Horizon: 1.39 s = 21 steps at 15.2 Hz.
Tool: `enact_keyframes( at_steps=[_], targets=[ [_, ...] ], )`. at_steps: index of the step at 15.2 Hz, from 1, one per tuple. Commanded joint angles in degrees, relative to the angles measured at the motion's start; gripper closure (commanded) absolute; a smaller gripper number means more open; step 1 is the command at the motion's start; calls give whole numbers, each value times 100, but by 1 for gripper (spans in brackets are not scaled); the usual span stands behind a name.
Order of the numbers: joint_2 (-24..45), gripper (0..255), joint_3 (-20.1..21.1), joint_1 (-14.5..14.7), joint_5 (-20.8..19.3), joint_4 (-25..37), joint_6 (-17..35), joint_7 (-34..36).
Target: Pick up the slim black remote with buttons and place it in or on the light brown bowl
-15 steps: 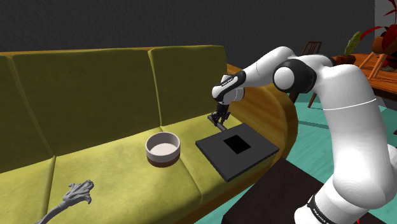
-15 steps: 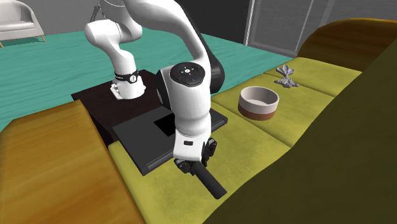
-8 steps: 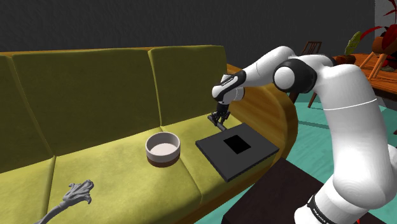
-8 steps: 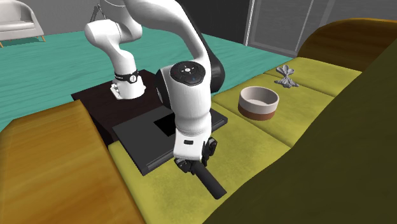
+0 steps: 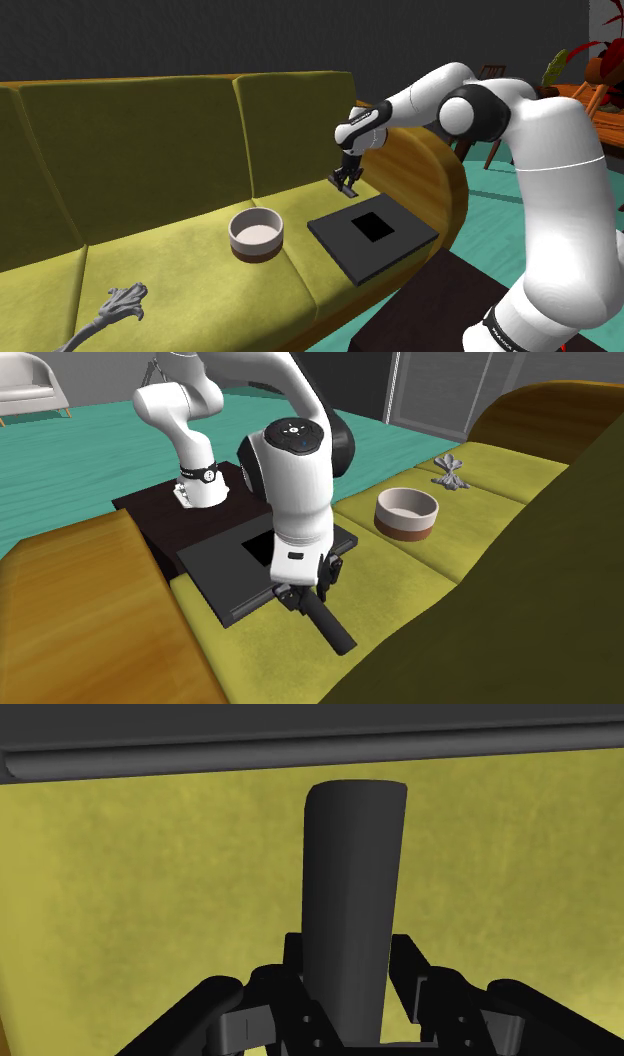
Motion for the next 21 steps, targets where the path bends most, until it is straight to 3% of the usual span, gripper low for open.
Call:
enact_keyframes(
  at_steps=[1,21],
  targets=[
    [-104,255,-15,11,-24,7,-109,24],
    [-891,255,-127,66,-233,391,-1264,233]
  ],
)
